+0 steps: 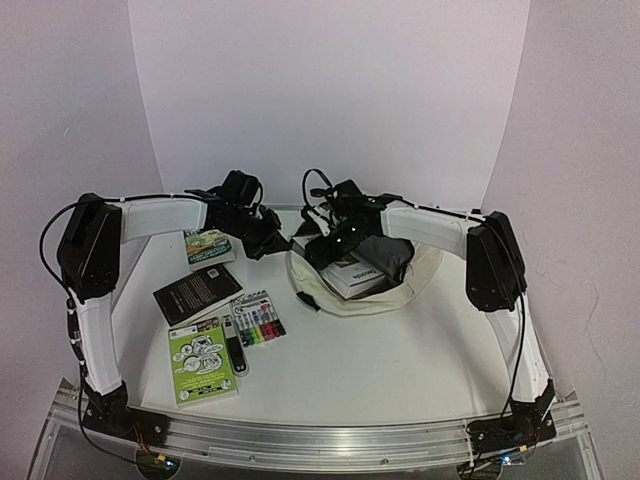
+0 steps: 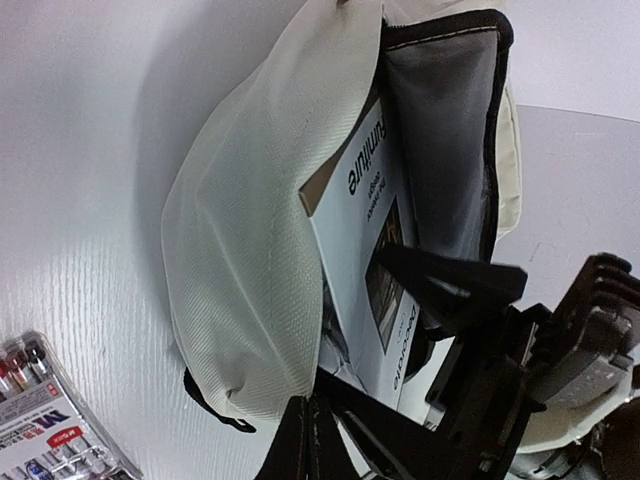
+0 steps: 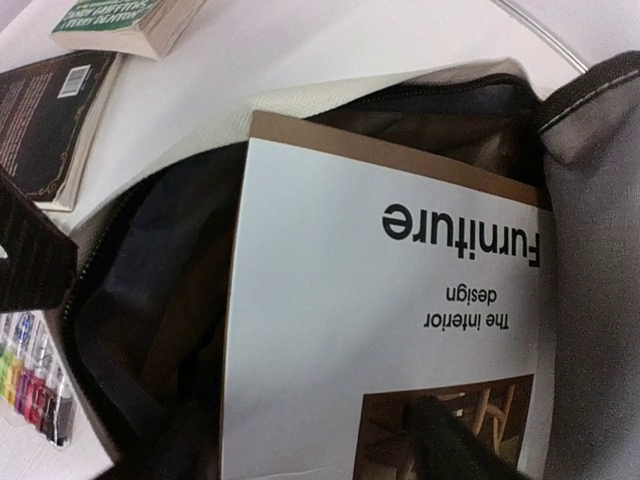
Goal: Pack the student bag
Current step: Place the book in the student bag.
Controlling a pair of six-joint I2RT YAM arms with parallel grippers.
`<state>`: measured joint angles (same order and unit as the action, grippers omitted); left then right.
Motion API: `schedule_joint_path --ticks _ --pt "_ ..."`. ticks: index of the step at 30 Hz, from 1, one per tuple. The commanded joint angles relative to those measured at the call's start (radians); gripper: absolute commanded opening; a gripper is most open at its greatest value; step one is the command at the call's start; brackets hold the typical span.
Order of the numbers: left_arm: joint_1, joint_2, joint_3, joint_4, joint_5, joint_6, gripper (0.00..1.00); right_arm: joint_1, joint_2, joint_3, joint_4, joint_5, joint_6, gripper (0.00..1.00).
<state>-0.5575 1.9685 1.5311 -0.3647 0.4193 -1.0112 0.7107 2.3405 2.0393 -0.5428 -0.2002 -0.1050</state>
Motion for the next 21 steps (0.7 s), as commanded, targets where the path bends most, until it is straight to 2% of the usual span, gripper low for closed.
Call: schedule_joint_path --ticks 1,4,8,12,16,21 --pt "0.001 -0.116 -0.015 -0.025 0.005 0.05 0.15 -0.025 -0.121 -0.043 -0.063 -0.118 -0.007 0.88" --pt "-0.001 -0.112 0.023 -0.096 0.015 0.133 0.46 -0.047 -0.224 -0.115 -0.063 -0.186 -0.027 0.92" --pt "-0.001 -0.158 0.025 -0.161 -0.002 0.242 0.63 -0.079 -0.331 -0.205 -0.069 -0.241 -0.06 0.91" --pt "-0.032 -0.168 0.054 -0.284 -0.076 0.266 0.63 -0.08 -0.397 -0.302 -0.078 -0.191 -0.087 0.9" --pt "-0.132 -0.173 0.0 -0.258 -0.149 0.187 0.59 -0.079 -0.45 -0.401 -0.072 -0.195 -0.068 0.88" --pt "-0.202 -0.109 -0.003 -0.216 -0.184 0.092 0.57 -0.078 -0.441 -0.42 -0.056 -0.17 -0.046 0.87"
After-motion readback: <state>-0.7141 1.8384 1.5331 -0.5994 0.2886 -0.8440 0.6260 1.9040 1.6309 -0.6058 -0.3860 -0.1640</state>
